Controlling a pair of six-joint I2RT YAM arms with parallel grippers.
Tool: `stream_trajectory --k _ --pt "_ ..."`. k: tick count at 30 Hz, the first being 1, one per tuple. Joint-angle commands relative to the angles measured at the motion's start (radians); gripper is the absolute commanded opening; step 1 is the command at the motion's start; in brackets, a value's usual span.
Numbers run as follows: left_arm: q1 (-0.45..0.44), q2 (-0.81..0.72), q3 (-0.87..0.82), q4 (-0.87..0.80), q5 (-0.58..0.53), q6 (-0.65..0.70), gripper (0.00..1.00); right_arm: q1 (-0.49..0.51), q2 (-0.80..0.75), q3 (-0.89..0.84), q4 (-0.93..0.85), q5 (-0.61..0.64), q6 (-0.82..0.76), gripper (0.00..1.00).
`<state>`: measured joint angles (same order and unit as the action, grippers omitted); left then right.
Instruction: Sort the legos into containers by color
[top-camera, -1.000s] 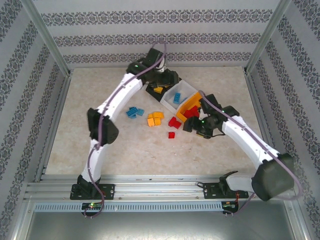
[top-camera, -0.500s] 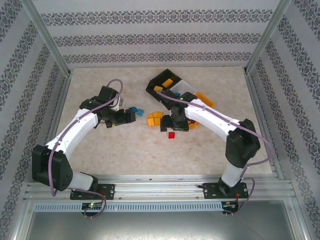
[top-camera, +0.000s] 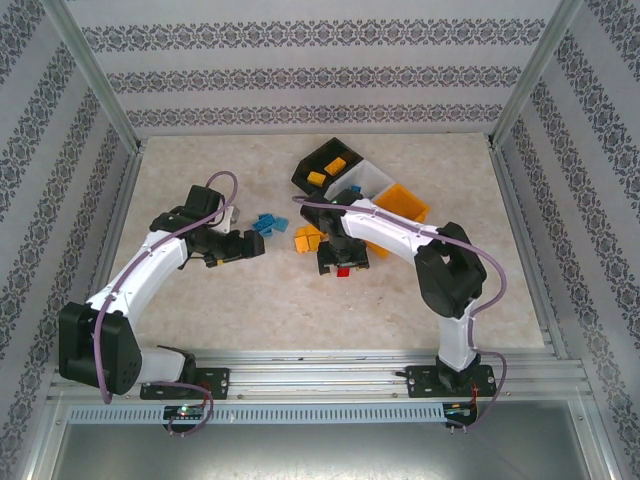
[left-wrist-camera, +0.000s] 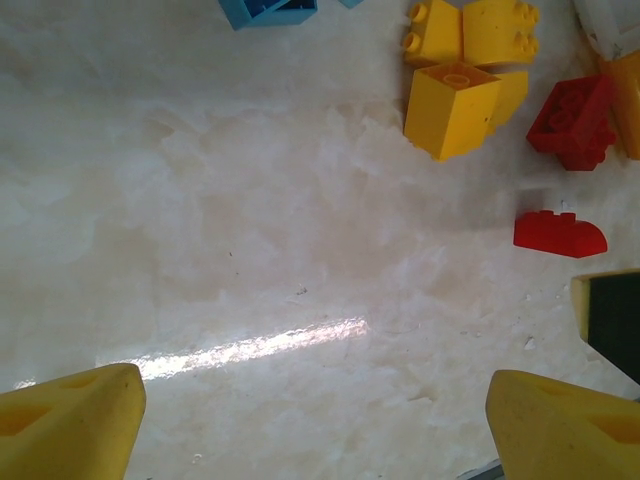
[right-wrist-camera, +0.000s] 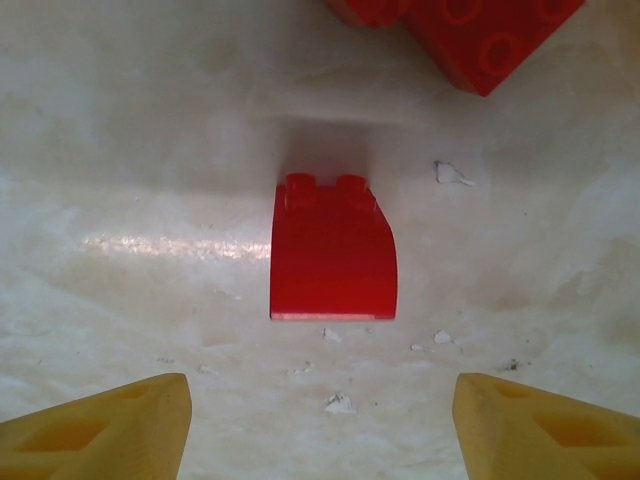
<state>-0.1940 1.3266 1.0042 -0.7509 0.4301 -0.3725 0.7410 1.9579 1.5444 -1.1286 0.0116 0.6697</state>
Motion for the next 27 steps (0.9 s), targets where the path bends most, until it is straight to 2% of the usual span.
stream_trajectory --k 1,13,19,22,27 --pt "0.012 -0.02 0.003 -0.014 -0.025 0.048 0.9 -0.017 0.032 0.028 0.018 0.018 -0.013 0.67" --pt "0.013 0.007 0.024 -0.024 -0.051 0.058 0.92 -0.085 0.115 0.0 0.099 -0.024 -0.045 0.54" --pt "0.024 0.04 0.049 -0.023 -0.05 0.053 0.92 -0.091 0.139 -0.004 0.125 -0.054 -0.044 0.37" --pt "0.029 0.056 0.057 -0.018 -0.04 0.045 0.93 -0.091 0.116 -0.01 0.127 -0.061 -0.032 0.31" --pt "0.03 0.096 0.076 0.017 -0.014 0.024 0.94 -0.091 0.035 -0.021 0.106 -0.052 -0.011 0.31"
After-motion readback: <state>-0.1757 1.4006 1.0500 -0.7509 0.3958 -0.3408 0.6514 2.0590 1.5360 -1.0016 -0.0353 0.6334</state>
